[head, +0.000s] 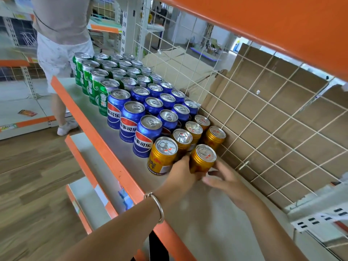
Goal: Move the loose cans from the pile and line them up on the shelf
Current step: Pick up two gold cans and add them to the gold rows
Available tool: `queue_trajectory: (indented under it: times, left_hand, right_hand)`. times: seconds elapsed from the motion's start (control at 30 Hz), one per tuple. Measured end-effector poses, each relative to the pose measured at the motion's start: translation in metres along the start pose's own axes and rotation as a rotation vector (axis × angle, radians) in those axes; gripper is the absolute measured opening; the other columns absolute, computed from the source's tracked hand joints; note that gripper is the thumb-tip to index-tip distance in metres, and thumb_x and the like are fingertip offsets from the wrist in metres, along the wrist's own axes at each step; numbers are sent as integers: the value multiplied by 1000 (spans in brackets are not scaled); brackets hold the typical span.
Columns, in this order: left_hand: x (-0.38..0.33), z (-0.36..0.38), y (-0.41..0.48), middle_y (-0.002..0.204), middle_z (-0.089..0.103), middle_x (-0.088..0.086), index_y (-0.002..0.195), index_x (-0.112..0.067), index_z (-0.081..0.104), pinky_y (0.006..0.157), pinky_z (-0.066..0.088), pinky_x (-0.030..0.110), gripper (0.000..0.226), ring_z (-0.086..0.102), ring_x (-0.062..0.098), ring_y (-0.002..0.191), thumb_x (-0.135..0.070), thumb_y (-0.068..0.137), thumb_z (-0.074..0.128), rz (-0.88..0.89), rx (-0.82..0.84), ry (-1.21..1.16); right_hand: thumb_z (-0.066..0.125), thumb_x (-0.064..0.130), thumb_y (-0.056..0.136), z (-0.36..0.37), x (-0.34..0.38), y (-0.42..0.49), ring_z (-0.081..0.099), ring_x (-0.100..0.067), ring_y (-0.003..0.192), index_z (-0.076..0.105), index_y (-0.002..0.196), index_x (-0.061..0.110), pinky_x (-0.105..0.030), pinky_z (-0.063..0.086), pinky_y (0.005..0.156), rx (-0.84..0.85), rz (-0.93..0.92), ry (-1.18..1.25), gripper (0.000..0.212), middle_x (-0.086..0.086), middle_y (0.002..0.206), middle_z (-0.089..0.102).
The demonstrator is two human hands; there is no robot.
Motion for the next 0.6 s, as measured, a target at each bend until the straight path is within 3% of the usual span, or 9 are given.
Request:
queue_trajectory:
  times: [0.1,0.2,0.33,0.5,0.6]
  left_hand:
    - [0,7,0,144,45,2,146,-21,27,110,30,29,74,41,20,133,-16,83,67,29,56,83]
    - [5,7,-9,149,38,2,149,-19,21,112,26,26,74,36,19,137,-4,86,56,40,14,73]
    - [9,-3,-16,143,43,2,144,-14,31,109,29,23,63,39,17,134,-6,87,56,75,-51,45]
    - [24,-11,-14,118,59,5,136,-10,44,97,45,25,55,56,18,114,-6,83,57,-29,-16,1]
    - [23,-11,-15,123,58,7,136,-9,45,97,44,24,54,55,19,116,-8,83,58,-16,11,36]
  right_hand:
    - [87,46,50,-12,3,14,61,-17,110,59,117,34,-40,50,96,-268,-11,16,74,5,115,68]
    - [83,40,58,-14,8,22,65,-18,103,66,108,29,-39,51,95,-326,-74,50,54,4,105,72]
    - [79,18,75,-18,13,27,64,-14,95,62,109,30,-28,49,87,-437,-134,-10,40,8,101,70]
    - [81,29,72,-19,9,36,59,-22,98,61,114,13,-32,46,83,-668,-119,-180,49,-5,107,64]
    - [81,31,71,-17,7,34,56,-26,99,60,110,5,-30,42,80,-780,-107,-242,52,-11,106,60]
Point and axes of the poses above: each hand's wrist, its own y-axis towards the middle knuckle, its own z-axis out of the palm, x = y × z, the point moved 7 cm from there along y, towards the middle knuckle
